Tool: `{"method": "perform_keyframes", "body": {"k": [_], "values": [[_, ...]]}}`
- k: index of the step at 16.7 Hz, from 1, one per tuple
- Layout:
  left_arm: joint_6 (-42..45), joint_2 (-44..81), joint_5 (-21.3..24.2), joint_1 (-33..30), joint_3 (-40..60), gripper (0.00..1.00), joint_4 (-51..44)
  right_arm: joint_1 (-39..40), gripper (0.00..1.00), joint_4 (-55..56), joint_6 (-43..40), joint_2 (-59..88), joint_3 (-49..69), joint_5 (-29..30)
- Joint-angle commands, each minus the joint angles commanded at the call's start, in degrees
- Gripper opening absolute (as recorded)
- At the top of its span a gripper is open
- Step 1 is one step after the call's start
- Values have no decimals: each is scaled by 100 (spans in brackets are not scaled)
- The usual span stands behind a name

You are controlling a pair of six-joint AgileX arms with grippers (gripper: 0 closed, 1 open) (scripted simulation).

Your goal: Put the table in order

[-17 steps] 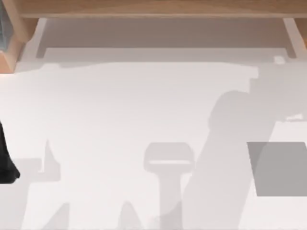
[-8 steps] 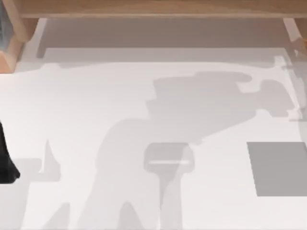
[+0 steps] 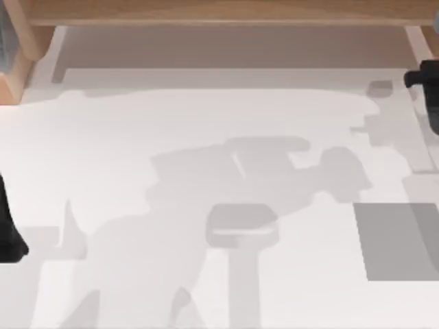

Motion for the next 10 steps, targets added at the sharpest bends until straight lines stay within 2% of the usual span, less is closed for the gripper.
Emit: {"method": "perform_keyframes", "body": {"k": [10], "values": [[0, 0, 0, 0, 0, 100, 0, 977, 0, 688, 961, -695, -2527, 51]]}}
